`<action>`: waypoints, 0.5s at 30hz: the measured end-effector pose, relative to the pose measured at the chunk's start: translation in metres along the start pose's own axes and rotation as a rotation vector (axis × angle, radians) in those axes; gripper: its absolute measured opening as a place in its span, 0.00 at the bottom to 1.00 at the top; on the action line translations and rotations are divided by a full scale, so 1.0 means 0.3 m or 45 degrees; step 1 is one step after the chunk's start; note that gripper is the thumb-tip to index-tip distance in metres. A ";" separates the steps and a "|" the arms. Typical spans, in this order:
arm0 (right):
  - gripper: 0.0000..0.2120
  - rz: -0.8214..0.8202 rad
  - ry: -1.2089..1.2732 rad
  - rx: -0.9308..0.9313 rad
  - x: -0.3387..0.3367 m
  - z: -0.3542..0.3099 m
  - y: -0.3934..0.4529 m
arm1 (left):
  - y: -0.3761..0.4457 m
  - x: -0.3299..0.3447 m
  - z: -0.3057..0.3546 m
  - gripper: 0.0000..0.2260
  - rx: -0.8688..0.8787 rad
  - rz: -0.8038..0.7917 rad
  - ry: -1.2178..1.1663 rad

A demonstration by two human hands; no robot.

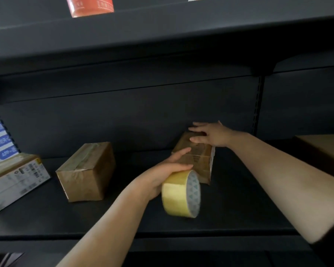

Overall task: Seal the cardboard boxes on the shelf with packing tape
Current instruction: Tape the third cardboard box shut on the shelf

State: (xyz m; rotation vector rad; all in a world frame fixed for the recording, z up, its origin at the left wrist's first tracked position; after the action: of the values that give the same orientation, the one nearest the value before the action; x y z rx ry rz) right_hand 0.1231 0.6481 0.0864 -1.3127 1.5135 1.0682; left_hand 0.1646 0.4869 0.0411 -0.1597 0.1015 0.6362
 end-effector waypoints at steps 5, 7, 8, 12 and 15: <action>0.23 0.216 0.016 0.160 -0.048 0.006 -0.028 | 0.031 0.050 -0.005 0.27 0.032 0.127 -0.037; 0.23 0.212 0.004 0.176 -0.049 -0.006 -0.046 | 0.037 0.043 -0.005 0.28 0.022 0.184 0.031; 0.23 0.244 0.009 0.176 -0.065 -0.010 -0.064 | 0.040 0.039 -0.005 0.29 0.015 0.202 0.072; 0.21 0.638 0.115 0.381 -0.225 0.120 -0.253 | 0.047 0.044 -0.001 0.29 0.015 0.169 0.075; 0.22 0.289 -0.165 0.690 -0.177 0.278 -0.379 | 0.051 0.044 -0.002 0.30 0.015 0.165 0.090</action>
State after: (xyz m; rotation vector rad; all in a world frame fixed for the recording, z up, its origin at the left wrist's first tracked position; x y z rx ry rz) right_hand 0.2463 0.7327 0.1055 -0.6984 1.7226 0.7788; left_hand 0.1661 0.5066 0.0367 -0.1650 0.1850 0.7591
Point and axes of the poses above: each hand's wrist, its own y-axis towards the middle knuckle, its own x-axis out of the palm, z = x × y, the point moved 8 cm from there along y, towards the middle knuckle, and after that the axes turned 2 degrees about x, right-handed, at the moved point
